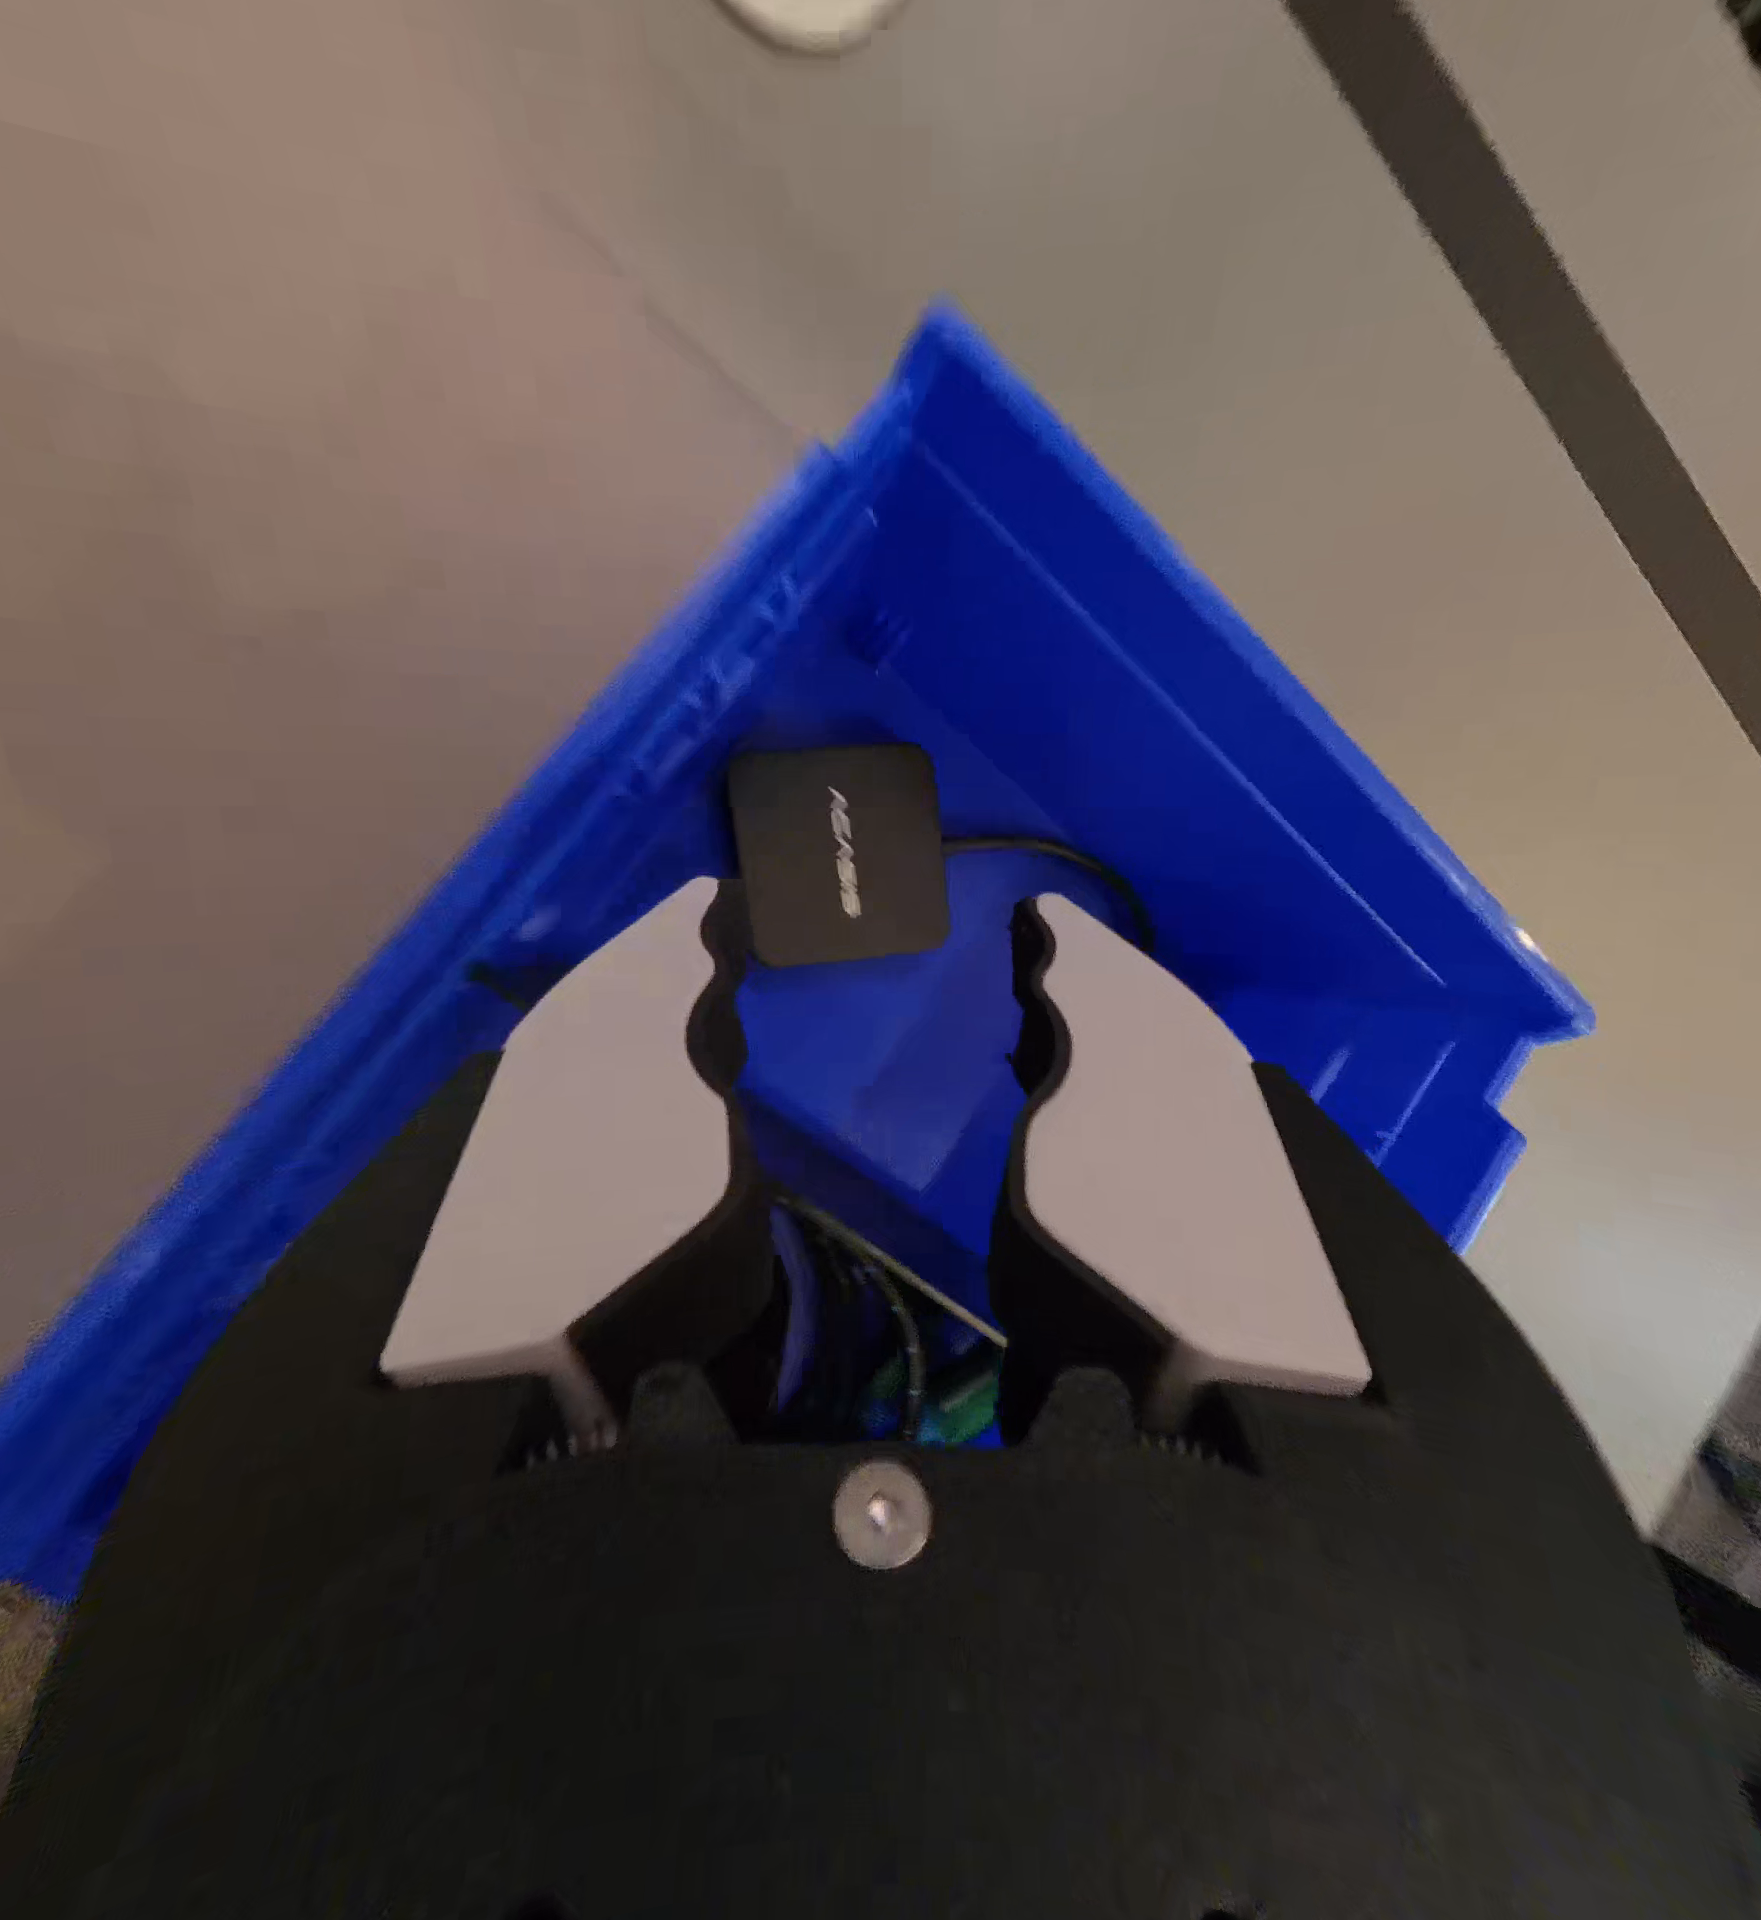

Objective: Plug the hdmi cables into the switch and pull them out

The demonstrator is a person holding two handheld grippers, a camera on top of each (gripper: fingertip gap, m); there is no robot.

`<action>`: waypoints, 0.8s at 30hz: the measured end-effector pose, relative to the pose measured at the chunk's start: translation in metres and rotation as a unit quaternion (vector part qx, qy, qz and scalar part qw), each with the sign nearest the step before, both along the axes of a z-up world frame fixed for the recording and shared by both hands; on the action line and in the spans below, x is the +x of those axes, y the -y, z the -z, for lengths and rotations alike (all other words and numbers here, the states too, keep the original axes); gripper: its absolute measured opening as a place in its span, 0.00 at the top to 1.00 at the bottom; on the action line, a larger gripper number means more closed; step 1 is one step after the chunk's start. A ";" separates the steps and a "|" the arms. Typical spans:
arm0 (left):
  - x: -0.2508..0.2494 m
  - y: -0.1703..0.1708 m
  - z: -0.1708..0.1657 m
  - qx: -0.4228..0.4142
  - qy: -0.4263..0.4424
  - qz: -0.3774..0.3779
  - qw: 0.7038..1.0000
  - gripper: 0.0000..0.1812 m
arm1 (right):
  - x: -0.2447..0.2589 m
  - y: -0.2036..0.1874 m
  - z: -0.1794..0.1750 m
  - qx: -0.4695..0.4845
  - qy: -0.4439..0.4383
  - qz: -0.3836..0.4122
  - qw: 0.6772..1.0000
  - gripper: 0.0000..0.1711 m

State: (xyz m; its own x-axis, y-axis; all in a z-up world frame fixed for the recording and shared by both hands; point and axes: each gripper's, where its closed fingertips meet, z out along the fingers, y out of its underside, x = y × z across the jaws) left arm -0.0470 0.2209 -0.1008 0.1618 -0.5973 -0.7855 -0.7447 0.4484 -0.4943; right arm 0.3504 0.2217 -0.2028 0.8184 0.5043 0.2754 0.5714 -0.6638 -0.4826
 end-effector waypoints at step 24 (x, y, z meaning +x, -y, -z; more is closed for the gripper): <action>-0.227 -0.100 0.028 -0.105 -0.058 -0.301 0.946 0.86 | -0.187 0.050 -0.058 0.077 -0.105 -0.163 0.978 0.78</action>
